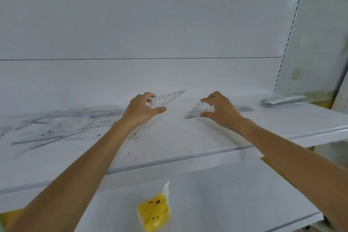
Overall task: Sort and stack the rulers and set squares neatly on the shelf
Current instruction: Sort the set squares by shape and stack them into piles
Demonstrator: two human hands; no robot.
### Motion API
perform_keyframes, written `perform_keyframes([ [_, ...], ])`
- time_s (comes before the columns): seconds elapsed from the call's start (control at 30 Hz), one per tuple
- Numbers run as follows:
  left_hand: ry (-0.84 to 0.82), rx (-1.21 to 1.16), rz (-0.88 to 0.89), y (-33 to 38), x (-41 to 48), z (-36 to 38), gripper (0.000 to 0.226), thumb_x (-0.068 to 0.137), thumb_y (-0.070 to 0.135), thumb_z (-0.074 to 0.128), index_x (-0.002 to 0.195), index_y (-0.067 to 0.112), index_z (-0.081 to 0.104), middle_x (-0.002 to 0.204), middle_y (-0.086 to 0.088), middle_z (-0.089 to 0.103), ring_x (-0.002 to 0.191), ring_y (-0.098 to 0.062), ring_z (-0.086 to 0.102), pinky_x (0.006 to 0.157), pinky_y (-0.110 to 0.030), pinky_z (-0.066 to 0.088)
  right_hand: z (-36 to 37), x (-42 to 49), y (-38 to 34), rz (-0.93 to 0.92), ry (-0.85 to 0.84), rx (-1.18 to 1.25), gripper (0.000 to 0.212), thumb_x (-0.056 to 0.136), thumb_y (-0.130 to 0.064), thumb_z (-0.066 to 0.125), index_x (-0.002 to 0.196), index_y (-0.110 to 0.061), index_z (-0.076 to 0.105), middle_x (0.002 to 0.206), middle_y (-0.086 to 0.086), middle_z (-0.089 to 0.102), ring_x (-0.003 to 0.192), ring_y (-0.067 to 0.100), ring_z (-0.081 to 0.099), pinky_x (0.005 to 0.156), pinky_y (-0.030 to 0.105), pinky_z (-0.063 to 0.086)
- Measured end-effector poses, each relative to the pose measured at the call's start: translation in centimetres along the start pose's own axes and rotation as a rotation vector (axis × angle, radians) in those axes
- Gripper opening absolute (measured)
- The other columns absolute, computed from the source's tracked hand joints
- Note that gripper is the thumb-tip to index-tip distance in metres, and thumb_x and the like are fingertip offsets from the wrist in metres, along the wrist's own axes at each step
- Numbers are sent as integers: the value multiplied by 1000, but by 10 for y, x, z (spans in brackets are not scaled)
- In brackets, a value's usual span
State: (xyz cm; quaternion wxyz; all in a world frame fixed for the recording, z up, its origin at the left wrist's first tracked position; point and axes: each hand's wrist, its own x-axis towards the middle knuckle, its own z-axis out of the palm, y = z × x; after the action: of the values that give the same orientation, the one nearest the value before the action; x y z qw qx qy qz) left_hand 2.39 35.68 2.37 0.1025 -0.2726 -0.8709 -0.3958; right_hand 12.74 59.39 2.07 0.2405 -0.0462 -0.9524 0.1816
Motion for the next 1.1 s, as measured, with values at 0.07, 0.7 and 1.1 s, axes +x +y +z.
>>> perform_keyframes([
  [0.07, 15, 7, -33, 11, 6, 14, 59, 73, 46, 72, 122, 20, 52, 115, -1, 54, 95, -15, 52, 80, -26, 39, -2, 13, 16, -15, -49, -31, 53, 83, -30, 66, 132, -14, 51, 126, 5, 44, 113, 21, 48, 91, 23, 34],
  [0.7, 129, 109, -177, 45, 15, 57, 52, 71, 49, 72, 115, 24, 59, 107, 8, 59, 88, -7, 54, 68, -16, 37, 14, 46, 58, -326, -401, -132, 37, 92, -31, 45, 128, -21, 49, 129, 6, 47, 124, 25, 38, 101, 39, 37],
  [1.1, -20, 137, -96, 113, 67, 152, 60, 85, 41, 60, 136, 18, 40, 134, -7, 45, 121, -21, 46, 95, -30, 37, -48, 10, 149, -252, -208, -53, 32, 90, -32, 52, 120, -24, 55, 115, -5, 57, 103, 15, 54, 89, 31, 44],
])
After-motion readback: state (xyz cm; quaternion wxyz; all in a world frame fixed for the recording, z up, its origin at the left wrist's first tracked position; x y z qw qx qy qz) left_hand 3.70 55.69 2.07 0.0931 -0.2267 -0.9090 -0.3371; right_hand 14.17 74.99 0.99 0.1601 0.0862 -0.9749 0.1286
